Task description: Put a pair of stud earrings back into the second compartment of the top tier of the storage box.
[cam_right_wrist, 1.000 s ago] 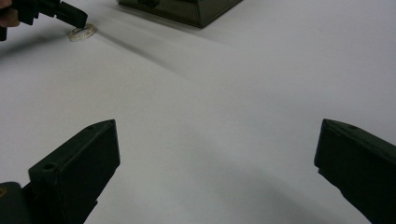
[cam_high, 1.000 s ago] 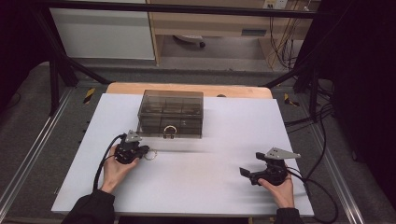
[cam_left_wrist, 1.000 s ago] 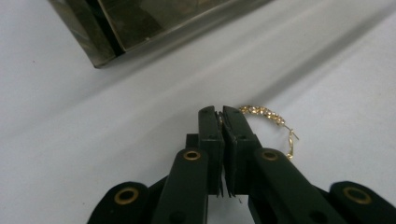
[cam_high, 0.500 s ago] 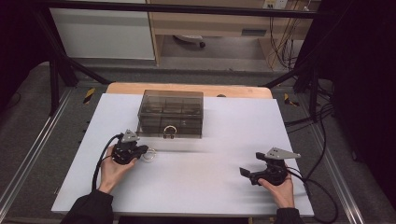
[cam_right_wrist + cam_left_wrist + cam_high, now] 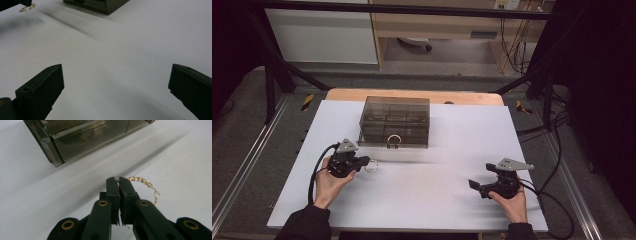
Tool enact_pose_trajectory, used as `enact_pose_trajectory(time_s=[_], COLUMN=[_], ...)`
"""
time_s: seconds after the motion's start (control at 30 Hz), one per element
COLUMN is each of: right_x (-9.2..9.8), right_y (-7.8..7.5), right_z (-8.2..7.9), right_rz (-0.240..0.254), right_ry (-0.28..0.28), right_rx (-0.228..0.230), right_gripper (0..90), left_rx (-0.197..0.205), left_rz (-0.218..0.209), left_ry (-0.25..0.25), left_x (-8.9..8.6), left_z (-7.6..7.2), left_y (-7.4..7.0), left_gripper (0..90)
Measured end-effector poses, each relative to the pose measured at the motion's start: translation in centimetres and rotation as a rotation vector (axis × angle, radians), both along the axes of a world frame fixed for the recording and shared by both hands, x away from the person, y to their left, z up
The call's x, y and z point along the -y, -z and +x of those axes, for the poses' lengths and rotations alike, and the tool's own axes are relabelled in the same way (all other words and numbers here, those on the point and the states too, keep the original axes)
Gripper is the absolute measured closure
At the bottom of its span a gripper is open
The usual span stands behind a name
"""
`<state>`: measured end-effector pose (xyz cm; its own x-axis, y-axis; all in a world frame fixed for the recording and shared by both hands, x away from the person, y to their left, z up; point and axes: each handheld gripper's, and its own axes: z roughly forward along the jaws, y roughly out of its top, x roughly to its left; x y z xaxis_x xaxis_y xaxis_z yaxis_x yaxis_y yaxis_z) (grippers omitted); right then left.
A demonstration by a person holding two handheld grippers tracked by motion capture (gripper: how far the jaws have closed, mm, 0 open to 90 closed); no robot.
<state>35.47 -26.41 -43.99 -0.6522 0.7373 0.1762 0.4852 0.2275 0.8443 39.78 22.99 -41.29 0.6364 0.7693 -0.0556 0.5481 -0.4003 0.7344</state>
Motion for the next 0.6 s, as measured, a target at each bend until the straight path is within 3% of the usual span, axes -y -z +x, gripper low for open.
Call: enact_pose_trajectory(time_s=[0.6], right_x=[0.0], right_y=[0.1], right_z=[0.0], right_rz=[-0.005], right_ry=[-0.001], right_rx=[-0.003], right_gripper=[0.6], left_rx=[0.019], left_rz=[-0.015], left_ry=[0.046], left_x=[0.7], left_z=[-0.5], left_y=[-3.4], left_gripper=[86.7])
